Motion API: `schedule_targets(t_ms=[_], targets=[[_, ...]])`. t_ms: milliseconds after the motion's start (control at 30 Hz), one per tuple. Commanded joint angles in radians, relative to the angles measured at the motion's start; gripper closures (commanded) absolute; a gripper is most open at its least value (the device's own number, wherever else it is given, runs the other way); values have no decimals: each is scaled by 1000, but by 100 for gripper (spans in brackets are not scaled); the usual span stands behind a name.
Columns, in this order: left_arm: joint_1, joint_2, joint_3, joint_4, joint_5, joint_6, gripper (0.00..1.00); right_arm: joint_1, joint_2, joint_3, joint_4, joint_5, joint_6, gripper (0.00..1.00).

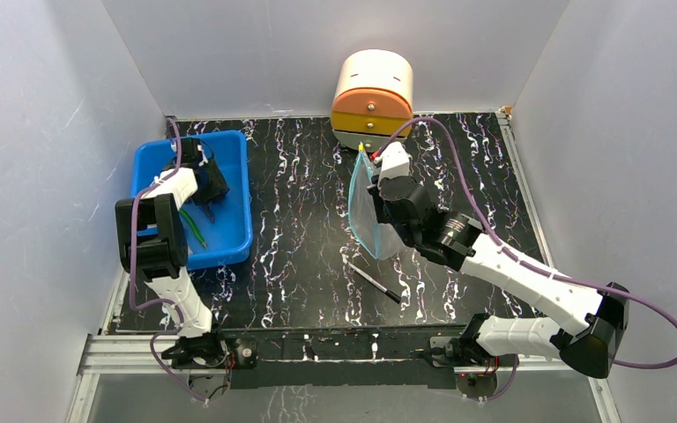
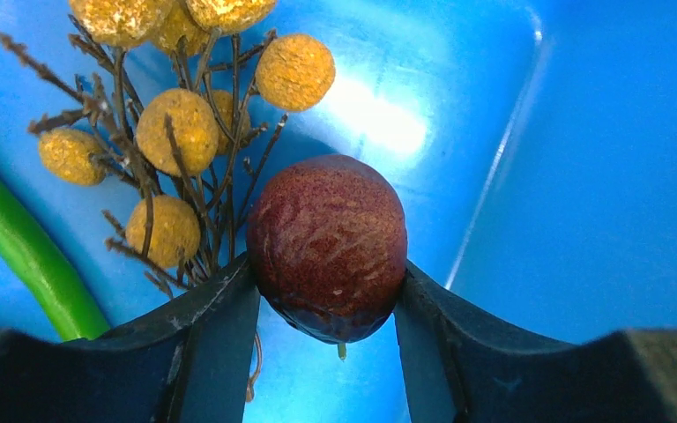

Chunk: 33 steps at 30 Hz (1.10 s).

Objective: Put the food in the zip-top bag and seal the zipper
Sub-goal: Pick up the fake fruit from the bin, then place the fake fruit in the zipper food storage bag.

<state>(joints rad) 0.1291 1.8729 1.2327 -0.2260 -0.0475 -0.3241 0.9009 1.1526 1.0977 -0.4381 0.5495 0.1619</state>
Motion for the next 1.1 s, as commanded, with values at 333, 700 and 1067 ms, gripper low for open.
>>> schedule_targets(t_ms=[333, 700, 1067], targets=[[6, -479, -72, -81, 411, -113, 78, -3, 4, 142, 55, -104, 110, 100], [-12, -708, -131, -73, 752, -218, 80, -4, 124, 189, 148, -235, 200, 100], [-143, -869, -239, 132, 1064, -422, 78, -2, 251, 196, 258, -319, 337, 100]])
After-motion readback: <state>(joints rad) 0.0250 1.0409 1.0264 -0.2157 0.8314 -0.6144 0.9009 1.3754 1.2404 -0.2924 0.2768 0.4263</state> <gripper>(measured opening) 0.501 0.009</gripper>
